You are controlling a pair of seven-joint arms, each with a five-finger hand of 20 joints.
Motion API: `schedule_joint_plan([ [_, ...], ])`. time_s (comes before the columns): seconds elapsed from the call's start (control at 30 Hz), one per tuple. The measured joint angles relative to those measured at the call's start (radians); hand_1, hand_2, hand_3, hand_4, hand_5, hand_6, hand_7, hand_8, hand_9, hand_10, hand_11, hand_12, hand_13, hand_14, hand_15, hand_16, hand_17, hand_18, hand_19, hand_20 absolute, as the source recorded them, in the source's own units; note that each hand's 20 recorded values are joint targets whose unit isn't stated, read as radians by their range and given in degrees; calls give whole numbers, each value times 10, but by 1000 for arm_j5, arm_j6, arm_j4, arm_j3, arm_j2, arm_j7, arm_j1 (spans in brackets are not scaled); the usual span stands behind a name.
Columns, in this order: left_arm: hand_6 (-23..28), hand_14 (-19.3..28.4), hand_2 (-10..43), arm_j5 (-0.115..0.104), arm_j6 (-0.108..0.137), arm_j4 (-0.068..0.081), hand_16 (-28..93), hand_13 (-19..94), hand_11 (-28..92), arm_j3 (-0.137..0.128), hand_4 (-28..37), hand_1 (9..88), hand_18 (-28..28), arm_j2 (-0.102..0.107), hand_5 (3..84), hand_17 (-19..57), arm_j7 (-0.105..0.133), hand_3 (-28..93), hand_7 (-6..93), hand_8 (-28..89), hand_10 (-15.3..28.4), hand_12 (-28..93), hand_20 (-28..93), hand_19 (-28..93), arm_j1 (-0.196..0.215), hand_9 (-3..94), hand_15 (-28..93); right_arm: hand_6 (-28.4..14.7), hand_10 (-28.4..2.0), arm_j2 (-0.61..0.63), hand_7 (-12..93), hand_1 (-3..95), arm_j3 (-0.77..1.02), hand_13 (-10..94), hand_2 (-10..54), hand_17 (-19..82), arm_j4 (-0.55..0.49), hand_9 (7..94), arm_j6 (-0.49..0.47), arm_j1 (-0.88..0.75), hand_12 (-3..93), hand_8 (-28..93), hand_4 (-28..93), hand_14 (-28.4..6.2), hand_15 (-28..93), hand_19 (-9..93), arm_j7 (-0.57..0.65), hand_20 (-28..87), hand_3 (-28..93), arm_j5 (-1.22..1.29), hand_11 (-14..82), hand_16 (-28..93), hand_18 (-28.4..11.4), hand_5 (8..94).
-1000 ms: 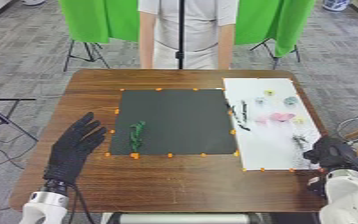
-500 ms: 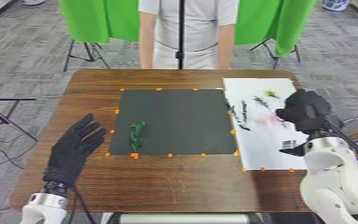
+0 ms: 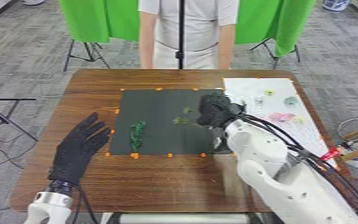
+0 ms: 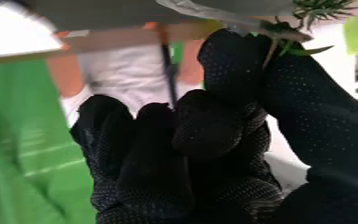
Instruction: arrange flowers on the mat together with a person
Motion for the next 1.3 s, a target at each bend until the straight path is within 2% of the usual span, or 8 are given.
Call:
schedule_joint_plan([
  [0.17, 21, 145, 24, 0, 0, 4, 7, 251, 222, 1, -247, 269, 223, 0, 322, -83, -2, 715, 201, -98, 123, 178, 107, 455, -7, 274, 297, -2, -99, -40, 581, 397, -86, 819, -95, 475, 66, 864, 14, 43, 402, 131, -110, -89, 900, 932, 1, 661, 830, -85, 693, 312, -238, 798],
  [0.33, 22, 145, 23, 0, 0, 10, 7, 251, 222, 3, -246, 270, 223, 0, 322, -83, -2, 715, 200, -99, 122, 178, 107, 454, -14, 274, 297, 6, -97, -64, 565, 383, -141, 833, -95, 494, 143, 879, 161, 48, 401, 138, -109, -88, 900, 932, -25, 673, 836, -197, 690, 311, -238, 820],
  [0.4, 22, 145, 23, 0, 0, 11, 8, 251, 221, 5, -246, 271, 223, 0, 321, -83, -3, 715, 200, -98, 123, 178, 107, 454, -17, 274, 296, 8, -96, -74, 550, 374, -154, 841, -95, 503, 165, 887, 182, 48, 400, 135, -118, -85, 895, 932, -28, 675, 839, -207, 684, 309, -239, 834],
  [0.5, 22, 145, 23, 0, -1, 13, 7, 251, 220, 7, -246, 271, 223, 0, 321, -83, -7, 715, 200, -98, 122, 178, 107, 453, -21, 274, 296, 12, -95, -92, 530, 348, -165, 848, -64, 514, 176, 893, 149, 48, 399, 102, -135, -85, 890, 932, -29, 676, 846, -207, 677, 308, -238, 854],
  [0.63, 22, 145, 23, 0, -4, 18, 7, 251, 220, 13, -246, 271, 223, 0, 321, -83, -17, 715, 200, -98, 122, 179, 108, 454, -32, 274, 296, 17, -88, -124, 545, 324, -186, 869, -37, 536, 190, 912, 89, 48, 396, -107, -154, -81, 874, 932, -27, 677, 852, -219, 654, 301, -239, 885],
  [0.8, 22, 145, 23, 0, -5, 23, 7, 251, 221, 25, -246, 271, 223, 5, 321, -83, -19, 715, 201, -98, 122, 179, 107, 453, -44, 274, 297, 24, -79, -165, 510, 298, -214, 900, -33, 575, 203, 935, 66, 55, 387, -104, -196, -70, 854, 932, -12, 672, 837, -226, 636, 300, -231, 919],
  [1.03, 21, 145, 23, 0, -5, 24, 7, 251, 220, 36, -245, 272, 223, 18, 321, -83, -19, 714, 202, -99, 122, 179, 108, 453, -50, 274, 297, 31, -66, -201, 483, 245, -224, 937, 16, 636, 205, 937, 62, 57, 322, -80, -212, -45, 828, 932, 42, 658, 803, -159, 663, 292, -218, 937],
  [1.3, 17, 145, 22, 0, -5, 25, 7, 251, 222, 38, -245, 274, 223, 23, 322, -83, -20, 715, 206, -101, 122, 179, 108, 453, -51, 274, 297, 24, -64, -228, 433, 214, -207, 937, 61, 636, 182, 937, -3, 56, 312, -76, -211, -36, 803, 932, 111, 647, 782, -91, 631, 297, -216, 936],
])
